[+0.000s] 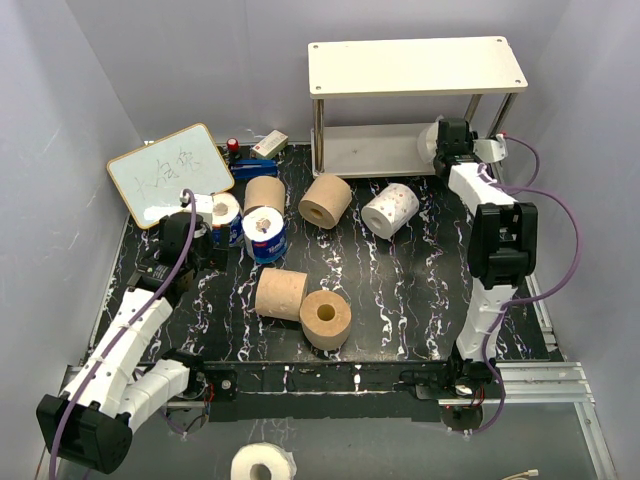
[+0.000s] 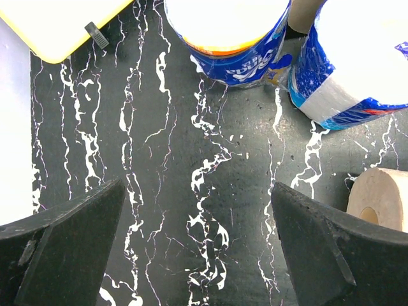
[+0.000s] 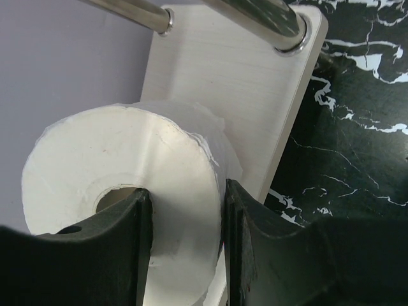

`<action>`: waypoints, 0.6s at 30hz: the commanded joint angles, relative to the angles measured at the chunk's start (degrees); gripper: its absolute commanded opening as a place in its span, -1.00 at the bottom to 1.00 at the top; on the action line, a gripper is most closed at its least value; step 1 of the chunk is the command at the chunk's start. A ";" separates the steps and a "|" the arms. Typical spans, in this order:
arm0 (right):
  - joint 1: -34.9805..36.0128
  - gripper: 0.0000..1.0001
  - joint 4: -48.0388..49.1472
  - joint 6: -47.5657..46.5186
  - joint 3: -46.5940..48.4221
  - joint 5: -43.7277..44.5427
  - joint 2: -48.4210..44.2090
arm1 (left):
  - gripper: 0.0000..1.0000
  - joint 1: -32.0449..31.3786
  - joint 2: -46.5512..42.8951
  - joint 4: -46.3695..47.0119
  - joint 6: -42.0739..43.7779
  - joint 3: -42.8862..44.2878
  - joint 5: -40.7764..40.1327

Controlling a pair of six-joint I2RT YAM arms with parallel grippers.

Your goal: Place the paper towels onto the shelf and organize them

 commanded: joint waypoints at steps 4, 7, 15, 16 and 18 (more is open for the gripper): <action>-0.40 -0.90 1.62 1.79 6.22 -0.80 1.43 | 0.96 -1.12 -0.56 1.36 1.06 -0.99 -1.80; -1.89 -0.76 1.62 0.29 7.76 0.10 2.05 | 0.96 -1.31 -0.62 1.57 1.13 -1.23 -1.89; -2.67 -0.50 1.44 -1.00 9.85 1.02 2.51 | 0.96 -1.48 -0.66 1.75 1.32 -1.41 -1.81; -2.75 -0.43 1.44 -1.12 9.89 1.06 2.55 | 0.96 -1.53 -0.66 1.73 1.27 -1.39 -1.81; -2.86 -0.35 1.51 -1.47 10.24 0.95 2.81 | 0.96 -1.56 -0.66 1.73 1.37 -1.36 -1.81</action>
